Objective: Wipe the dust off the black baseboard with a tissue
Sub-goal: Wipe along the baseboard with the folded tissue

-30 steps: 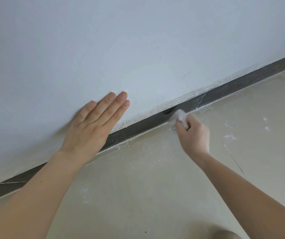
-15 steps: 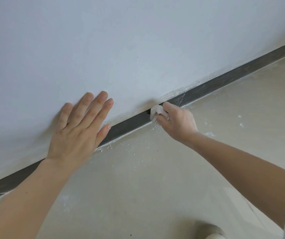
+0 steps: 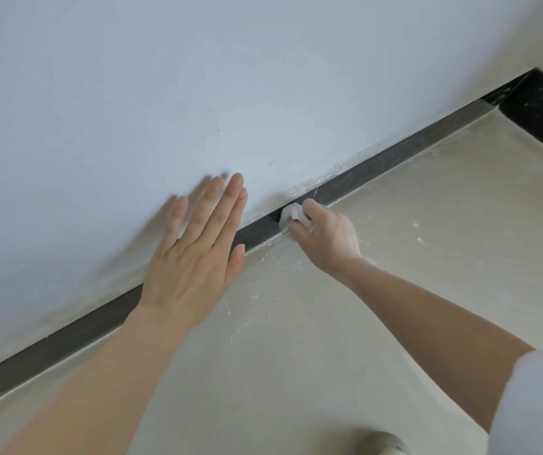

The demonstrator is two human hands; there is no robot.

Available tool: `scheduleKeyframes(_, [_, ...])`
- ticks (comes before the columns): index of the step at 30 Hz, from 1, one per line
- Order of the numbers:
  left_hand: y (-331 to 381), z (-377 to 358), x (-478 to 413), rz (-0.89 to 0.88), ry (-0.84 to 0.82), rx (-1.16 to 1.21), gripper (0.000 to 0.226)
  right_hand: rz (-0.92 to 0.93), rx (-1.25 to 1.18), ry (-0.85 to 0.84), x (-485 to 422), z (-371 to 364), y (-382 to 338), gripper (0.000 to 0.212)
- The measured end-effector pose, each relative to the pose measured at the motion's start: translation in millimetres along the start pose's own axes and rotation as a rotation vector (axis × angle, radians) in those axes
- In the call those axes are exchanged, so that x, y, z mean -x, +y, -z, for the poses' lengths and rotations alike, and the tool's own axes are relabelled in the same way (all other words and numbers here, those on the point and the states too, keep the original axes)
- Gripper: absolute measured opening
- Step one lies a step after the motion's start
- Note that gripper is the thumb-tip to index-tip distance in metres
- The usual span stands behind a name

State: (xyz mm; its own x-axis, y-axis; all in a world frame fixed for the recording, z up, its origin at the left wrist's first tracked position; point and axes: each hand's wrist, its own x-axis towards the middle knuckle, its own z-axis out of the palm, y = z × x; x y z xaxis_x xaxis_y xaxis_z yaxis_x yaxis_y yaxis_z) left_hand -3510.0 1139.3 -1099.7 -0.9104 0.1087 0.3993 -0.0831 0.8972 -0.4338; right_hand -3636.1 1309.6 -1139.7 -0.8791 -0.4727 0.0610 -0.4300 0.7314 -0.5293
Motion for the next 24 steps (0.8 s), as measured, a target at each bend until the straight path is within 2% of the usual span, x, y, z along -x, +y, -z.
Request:
scheduleKeyframes(2, [8.6, -0.3, -9.0, 0.022, 0.003, 0.03, 0.067, -0.083, 0.0, 0.028, -8.3, 7.7, 9.7, 0.043])
scheduleKeyframes(5, [14.8, -3.5, -14.9, 0.071, 0.005, 0.091, 0.067, -0.315, -0.096, 0.219, -26.4, 25.5, 36.2, 0.036])
scheduleKeyframes(10, [21.2, -10.4, -15.8, 0.058, 0.0, 0.101, 0.069, -0.382, -0.084, 0.332, -31.3, 38.9, 44.1, 0.036])
scheduleKeyframes(12, [24.6, -14.4, -17.4, 0.058, 0.007, 0.084, 0.068, -0.347, -0.099, 0.235, -11.5, 24.9, 32.2, 0.035])
scheduleKeyframes(15, [27.8, -20.7, -21.6, 0.063, 0.037, 0.031, 0.067, -0.195, -0.103, -0.044, 11.6, -6.9, 4.7, 0.038])
scheduleKeyframes(17, [27.6, -22.9, -22.1, 0.067, 0.055, -0.001, 0.067, -0.183, -0.138, -0.073, 11.7, -23.9, -4.3, 0.038])
scheduleKeyframes(20, [25.7, -24.0, -20.6, 0.069, 0.07, 0.024, 0.067, -0.311, -0.23, 0.031, -4.1, -26.0, 0.9, 0.032])
scheduleKeyframes(24, [23.6, -26.2, -19.3, 0.06, 0.095, 0.067, 0.067, -0.607, -0.255, 0.372, -45.3, 0.8, 37.2, 0.035])
